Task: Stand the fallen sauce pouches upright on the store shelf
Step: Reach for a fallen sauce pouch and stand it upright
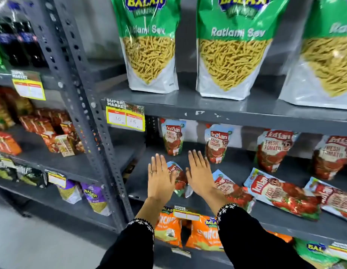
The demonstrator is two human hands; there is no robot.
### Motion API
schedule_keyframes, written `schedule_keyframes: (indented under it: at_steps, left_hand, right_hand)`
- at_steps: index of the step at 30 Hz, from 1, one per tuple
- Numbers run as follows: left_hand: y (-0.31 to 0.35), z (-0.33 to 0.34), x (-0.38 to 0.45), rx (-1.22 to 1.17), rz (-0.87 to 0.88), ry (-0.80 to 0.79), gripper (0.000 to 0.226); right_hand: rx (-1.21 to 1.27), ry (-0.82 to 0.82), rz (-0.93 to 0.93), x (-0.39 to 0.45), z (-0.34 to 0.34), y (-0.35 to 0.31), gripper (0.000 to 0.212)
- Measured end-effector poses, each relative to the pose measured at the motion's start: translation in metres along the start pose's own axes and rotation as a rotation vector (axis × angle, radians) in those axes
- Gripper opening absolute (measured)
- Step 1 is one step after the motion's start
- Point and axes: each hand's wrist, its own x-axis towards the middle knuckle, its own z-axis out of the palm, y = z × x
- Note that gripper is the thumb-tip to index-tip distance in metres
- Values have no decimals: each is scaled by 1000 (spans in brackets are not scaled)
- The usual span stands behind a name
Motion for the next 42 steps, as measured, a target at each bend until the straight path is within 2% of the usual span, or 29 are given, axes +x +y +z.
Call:
schedule_keyframes:
  at_steps: [2,4,7,9,11,14,16,17,19,21,24,26,28,30,35,39,42]
  left_hand:
    - [-5,15,11,-139,-144,-83,69]
    - [-5,26,21,-331,-311,-171,68]
    - [0,35,35,-581,-526,-222,56]
    - [1,40,48,-618,-659,-229,56]
    - [-2,46,59,-664,-780,-238,58]
    - [-12,62,74,-716,-854,-297,61]
    - [-25,86,85,-756,-868,-288,65]
    - [-28,88,87,-787,-877,-272,65]
    - [-24,72,86,-817,-846,-212,54]
    - [-15,39,85,-807,-686,-148,39]
    - [-16,16,89,-792,-420,-68,43]
    - [-25,9,86,-737,-284,-64,43]
    - [-34,13,83,-695,-228,-75,37]
    - [-39,20,79,-719,-247,-74,35]
    - [-32,46,67,-794,-468,-47,34]
    - [3,69,49,-972,-615,-158,44]
    - [38,77,39,-1081,-753,-302,53]
  right_hand:
    - [104,-288,58,12,14,1,56]
    - [208,-483,131,29,27,6,51]
    - [299,-526,242,49,45,10,43]
    - [341,-561,344,60,53,13,35]
    - [367,-596,441,69,59,14,18]
    - [396,-668,488,76,59,12,23]
    - [463,-644,539,78,59,13,24]
    - [522,-623,585,76,55,12,16]
    - [654,-577,672,74,53,14,17]
    - [833,-513,716,73,48,12,28]
    - [1115,-329,711,63,38,4,39]
    - [1171,-273,667,54,38,-4,44]
    - [1153,-241,651,47,48,-9,44]
    - [1134,-200,665,43,54,-10,43]
    - [968,-115,664,35,42,-3,49]
    - [609,-24,691,16,28,32,47]
    - [320,-110,708,3,17,66,41]
